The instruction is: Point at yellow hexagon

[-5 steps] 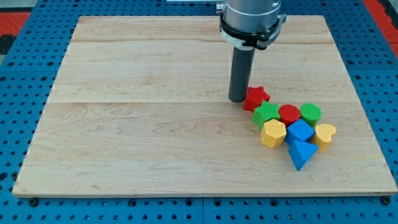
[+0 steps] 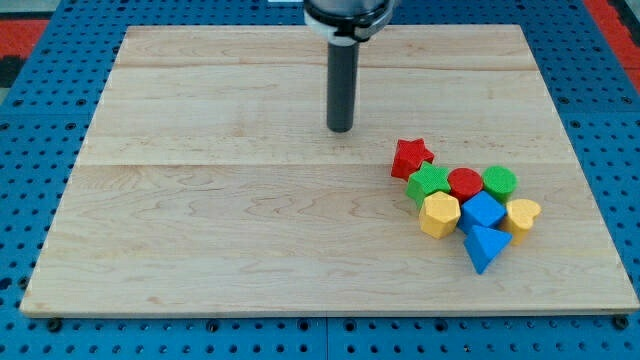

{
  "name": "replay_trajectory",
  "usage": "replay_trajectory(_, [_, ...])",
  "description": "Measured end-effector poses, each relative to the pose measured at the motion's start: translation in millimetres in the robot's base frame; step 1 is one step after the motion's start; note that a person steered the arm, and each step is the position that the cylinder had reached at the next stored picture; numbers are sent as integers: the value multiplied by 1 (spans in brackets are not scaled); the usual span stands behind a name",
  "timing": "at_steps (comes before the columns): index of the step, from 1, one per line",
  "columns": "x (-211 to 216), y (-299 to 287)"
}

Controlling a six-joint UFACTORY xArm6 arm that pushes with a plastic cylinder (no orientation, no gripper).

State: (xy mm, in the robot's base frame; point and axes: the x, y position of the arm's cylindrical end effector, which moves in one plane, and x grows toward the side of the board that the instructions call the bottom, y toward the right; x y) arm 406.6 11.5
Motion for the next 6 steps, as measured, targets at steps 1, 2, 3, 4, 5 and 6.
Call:
replay_trajectory(1, [106, -7])
replay_trajectory(2, [201, 8])
replay_trajectory(3, [195, 91])
replay_trajectory(4, [172, 110])
replay_trajectory(5, [147, 110])
replay_trajectory(6, [111, 122])
